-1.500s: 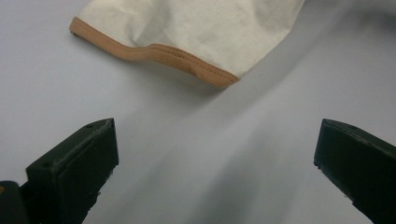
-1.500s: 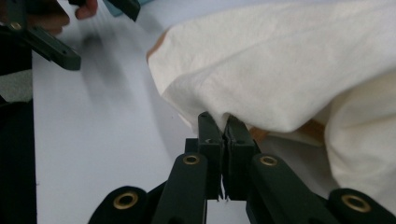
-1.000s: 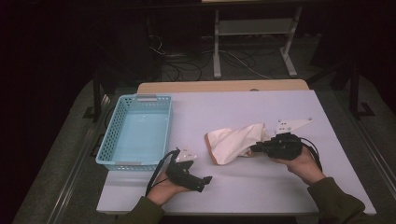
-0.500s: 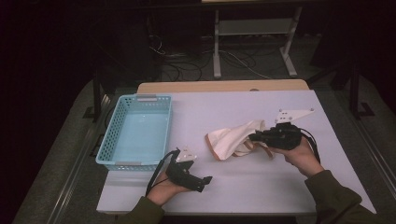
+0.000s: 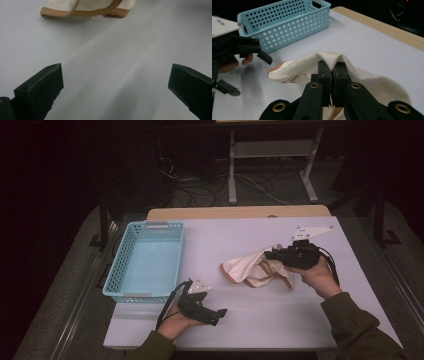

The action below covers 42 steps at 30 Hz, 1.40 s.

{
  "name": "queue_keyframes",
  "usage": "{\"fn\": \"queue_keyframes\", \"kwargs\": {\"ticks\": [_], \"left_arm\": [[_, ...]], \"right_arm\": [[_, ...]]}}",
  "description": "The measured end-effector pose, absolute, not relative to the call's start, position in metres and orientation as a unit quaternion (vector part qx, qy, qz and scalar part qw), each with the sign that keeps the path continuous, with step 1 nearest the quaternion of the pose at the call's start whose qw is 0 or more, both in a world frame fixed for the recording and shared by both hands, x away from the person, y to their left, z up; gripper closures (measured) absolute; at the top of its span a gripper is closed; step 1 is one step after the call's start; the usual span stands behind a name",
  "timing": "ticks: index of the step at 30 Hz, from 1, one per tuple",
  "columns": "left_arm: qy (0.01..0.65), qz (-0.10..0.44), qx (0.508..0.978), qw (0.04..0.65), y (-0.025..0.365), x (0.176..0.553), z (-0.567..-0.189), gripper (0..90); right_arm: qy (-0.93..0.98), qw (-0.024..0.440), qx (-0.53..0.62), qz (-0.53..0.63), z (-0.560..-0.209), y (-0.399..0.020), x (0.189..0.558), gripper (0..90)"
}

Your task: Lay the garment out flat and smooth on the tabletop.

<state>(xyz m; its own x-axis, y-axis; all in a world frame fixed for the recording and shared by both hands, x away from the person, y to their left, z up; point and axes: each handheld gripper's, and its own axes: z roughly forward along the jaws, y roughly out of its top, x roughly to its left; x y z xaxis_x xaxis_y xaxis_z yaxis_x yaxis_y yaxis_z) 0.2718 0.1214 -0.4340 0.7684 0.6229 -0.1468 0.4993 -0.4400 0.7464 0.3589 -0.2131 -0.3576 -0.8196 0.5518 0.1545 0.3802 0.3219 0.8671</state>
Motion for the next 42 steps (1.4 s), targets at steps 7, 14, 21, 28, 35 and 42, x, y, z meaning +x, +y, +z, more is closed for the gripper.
{"fn": "queue_keyframes", "kwargs": {"ticks": [7,14,21,28,35,42], "left_arm": [[0.33,0.074,0.847,0.409,0.121,0.272,-0.434,0.0],[0.325,0.073,0.85,0.408,0.123,0.273,-0.433,0.0],[0.328,0.073,0.847,0.411,0.122,0.272,-0.434,0.0],[0.326,0.072,0.85,0.408,0.123,0.273,-0.433,0.0],[0.326,0.071,0.85,0.407,0.123,0.273,-0.434,0.0],[0.328,0.071,0.849,0.408,0.124,0.274,-0.433,0.0]], "right_arm": [[0.796,0.1,0.311,0.51,-0.353,-0.223,0.374,86.4],[0.785,0.118,0.337,0.507,-0.353,-0.236,0.386,86.4],[0.773,0.128,0.371,0.499,-0.359,-0.249,0.397,86.4],[0.764,0.13,0.399,0.491,-0.367,-0.262,0.407,86.4],[0.755,0.132,0.42,0.485,-0.375,-0.271,0.419,86.4],[0.76,0.139,0.429,0.469,-0.38,-0.268,0.432,86.3]]}}
